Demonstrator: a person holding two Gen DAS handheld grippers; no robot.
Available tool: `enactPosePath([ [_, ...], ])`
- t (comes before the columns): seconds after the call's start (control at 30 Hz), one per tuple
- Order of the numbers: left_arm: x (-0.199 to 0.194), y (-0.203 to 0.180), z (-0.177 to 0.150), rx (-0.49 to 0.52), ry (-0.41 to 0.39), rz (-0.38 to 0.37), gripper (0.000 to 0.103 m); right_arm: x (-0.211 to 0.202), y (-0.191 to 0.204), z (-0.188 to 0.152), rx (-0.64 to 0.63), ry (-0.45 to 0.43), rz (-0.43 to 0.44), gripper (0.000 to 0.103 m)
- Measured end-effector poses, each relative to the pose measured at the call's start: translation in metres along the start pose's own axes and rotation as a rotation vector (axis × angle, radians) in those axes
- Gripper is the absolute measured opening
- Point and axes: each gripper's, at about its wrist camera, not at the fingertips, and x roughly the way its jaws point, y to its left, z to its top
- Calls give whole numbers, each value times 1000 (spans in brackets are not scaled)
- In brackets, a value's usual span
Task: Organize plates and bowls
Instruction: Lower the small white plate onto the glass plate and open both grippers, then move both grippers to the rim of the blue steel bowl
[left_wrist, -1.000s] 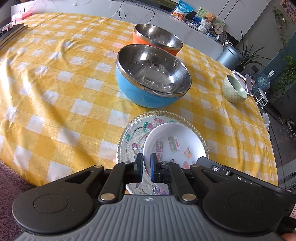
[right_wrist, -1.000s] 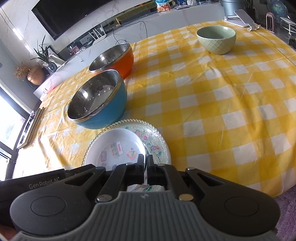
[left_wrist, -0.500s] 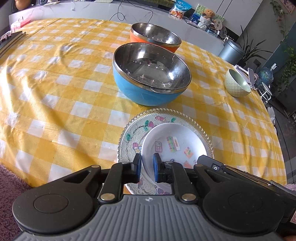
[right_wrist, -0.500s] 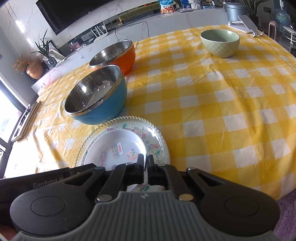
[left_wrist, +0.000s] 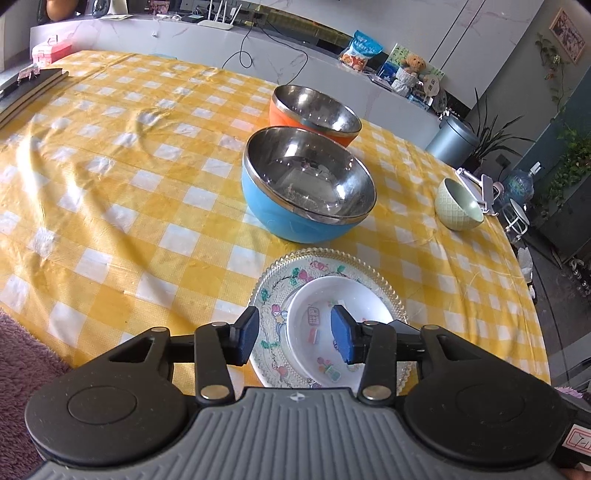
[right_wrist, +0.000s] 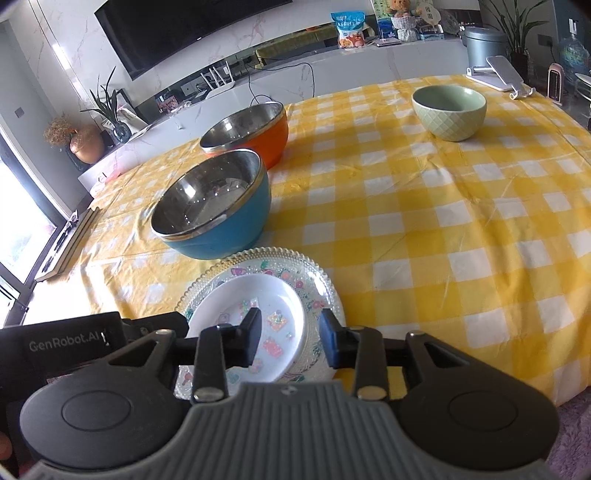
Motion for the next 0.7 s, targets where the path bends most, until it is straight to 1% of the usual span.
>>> enactPosePath([
  [0.1,-8,-3,0,12,-24,-12,55,-6,2,-1,-8,-17,-11,44],
  [0.13,-10,-3,-1,17,-30,-11,56,-8,3,-2,-14,-19,-18,50],
  [0.17,-13,-5,-1,24,-38,-7,57,-10,4,-2,-19,-27,-27,52],
  [0.2,-16,-6,-1,32,-46,1,57,-13,4,-2,-24,-35,-38,52],
  [0.23,-18,-7,-2,42,-55,10,57,-15,5,-1,-32,-45,-53,53],
  [0.3,-24,-10,-3,65,-89,34,57,-22,8,0,-50,-61,-104,58],
  [0.33,-26,-11,-3,74,-106,48,57,-26,8,0,-52,-81,-137,70],
  [0.37,-28,-12,-4,84,-120,61,57,-31,9,-1,-54,-119,-168,81],
  [0.4,-28,-13,-4,91,-132,74,57,-35,8,-1,-64,-152,-182,82],
  [0.43,-29,-14,-3,94,-137,82,57,-37,8,-1,-75,-161,-191,81],
  [0.57,-31,-18,-2,108,-161,105,57,-41,6,4,-63,-167,-217,80],
  [0.7,-36,-19,4,113,-181,114,57,-43,7,7,-55,-172,-211,79],
])
